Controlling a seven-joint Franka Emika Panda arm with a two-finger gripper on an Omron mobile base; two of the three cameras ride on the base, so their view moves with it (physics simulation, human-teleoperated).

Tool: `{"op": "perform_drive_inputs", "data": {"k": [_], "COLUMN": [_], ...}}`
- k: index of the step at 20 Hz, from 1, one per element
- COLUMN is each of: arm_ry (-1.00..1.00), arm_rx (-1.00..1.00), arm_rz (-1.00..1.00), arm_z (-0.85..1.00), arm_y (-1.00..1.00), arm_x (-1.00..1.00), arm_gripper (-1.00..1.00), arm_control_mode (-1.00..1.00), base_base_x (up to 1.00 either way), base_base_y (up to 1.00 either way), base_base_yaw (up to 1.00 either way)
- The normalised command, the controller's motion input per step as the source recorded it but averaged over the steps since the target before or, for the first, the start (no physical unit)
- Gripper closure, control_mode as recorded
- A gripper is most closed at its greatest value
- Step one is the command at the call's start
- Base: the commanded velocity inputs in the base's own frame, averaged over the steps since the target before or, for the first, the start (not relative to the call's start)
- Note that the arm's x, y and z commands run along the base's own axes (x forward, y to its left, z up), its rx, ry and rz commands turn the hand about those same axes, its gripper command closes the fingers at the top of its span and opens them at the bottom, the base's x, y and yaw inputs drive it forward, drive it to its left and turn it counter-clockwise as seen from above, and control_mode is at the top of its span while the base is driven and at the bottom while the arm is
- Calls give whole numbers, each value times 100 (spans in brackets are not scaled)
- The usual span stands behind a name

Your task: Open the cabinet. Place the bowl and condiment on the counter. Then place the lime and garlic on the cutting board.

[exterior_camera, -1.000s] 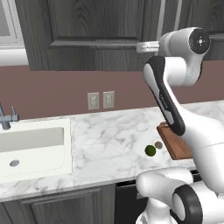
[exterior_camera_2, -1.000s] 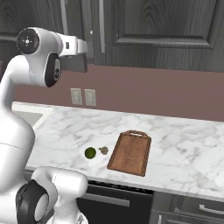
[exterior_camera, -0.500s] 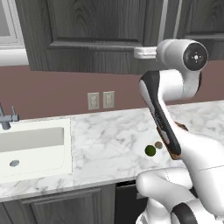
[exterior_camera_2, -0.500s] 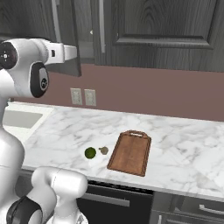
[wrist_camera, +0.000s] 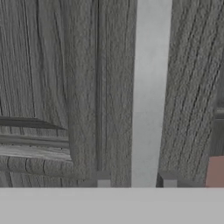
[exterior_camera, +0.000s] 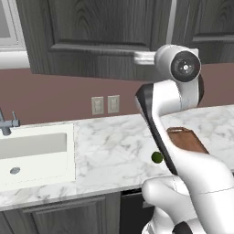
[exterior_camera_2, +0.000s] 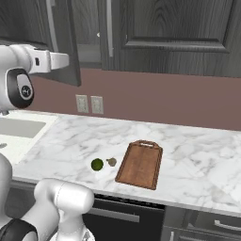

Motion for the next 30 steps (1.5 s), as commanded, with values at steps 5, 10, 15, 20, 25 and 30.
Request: {"op": "perform_drive_inputs", "data": {"k": [5, 10, 15, 20, 25, 30], "arm_ry": [0, 0, 0, 0, 0, 0], "arm_rx": [0, 0, 0, 0, 0, 0], "arm_rz": [-12, -11, -6, -3, 0, 0], "arm_z": [0, 0, 0, 0, 0, 0], "arm_y": [58, 57, 62, 70, 83, 90], "arm_x": [-30, -26, -18, -15, -19, -14], "arm_gripper": [100, 100, 100, 100, 100, 100], "arm_control_mode": [-100, -100, -100, -100, -100, -100], "base_base_x": [0, 0, 0, 0, 0, 0], "base_base_y": [0, 0, 0, 0, 0, 0], "base_base_yaw": [0, 0, 0, 0, 0, 0]}}
